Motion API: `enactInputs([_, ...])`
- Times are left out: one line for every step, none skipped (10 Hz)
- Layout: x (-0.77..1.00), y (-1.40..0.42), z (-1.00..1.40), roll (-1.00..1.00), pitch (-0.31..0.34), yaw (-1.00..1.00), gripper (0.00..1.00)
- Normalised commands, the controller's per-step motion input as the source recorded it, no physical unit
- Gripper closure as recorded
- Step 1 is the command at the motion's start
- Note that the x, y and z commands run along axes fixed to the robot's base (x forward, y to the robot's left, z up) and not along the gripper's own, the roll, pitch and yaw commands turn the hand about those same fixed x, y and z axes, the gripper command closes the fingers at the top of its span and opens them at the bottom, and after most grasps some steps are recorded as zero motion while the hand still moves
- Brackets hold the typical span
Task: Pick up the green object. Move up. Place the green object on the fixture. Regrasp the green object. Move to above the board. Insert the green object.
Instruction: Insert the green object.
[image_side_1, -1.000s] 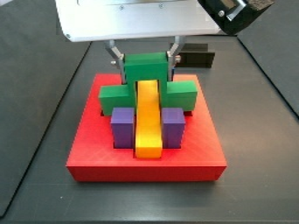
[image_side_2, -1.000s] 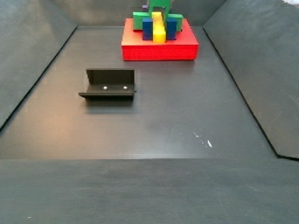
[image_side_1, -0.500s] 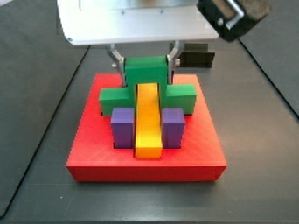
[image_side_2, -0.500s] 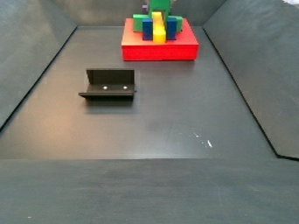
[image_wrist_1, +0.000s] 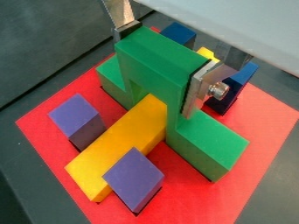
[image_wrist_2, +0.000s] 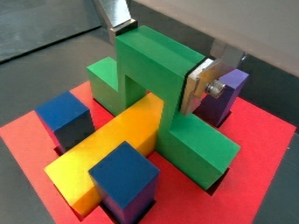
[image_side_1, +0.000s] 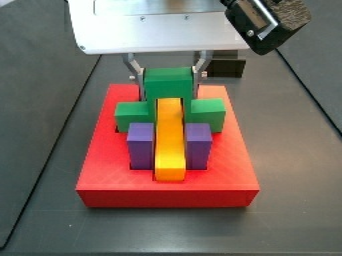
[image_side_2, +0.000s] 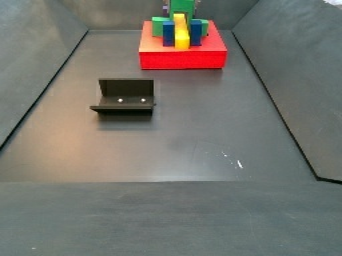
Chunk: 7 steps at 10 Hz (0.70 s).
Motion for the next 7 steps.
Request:
enactInputs([0.00, 0.00, 0.00, -0.01, 0.000, 0.00, 1.00])
enactInputs([-0.07, 0.07, -0.03, -0.21, 0.000, 0.00, 1.00])
enactInputs([-0.15, 0.15, 0.00, -0.20, 0.000, 0.00, 1.00])
enactInputs([-0.13, 0.08, 0.00, -0.18, 0.000, 0.00, 1.00])
enactInputs([-0.01, 0.00, -0.02, -0.09, 0.000, 0.00, 1.00])
enactInputs([0.00, -0.01, -0.03, -0.04, 0.000, 0.00, 1.00])
enactInputs([0.05, -0.09, -0.11, 0.00, 0.000, 0.00, 1.00])
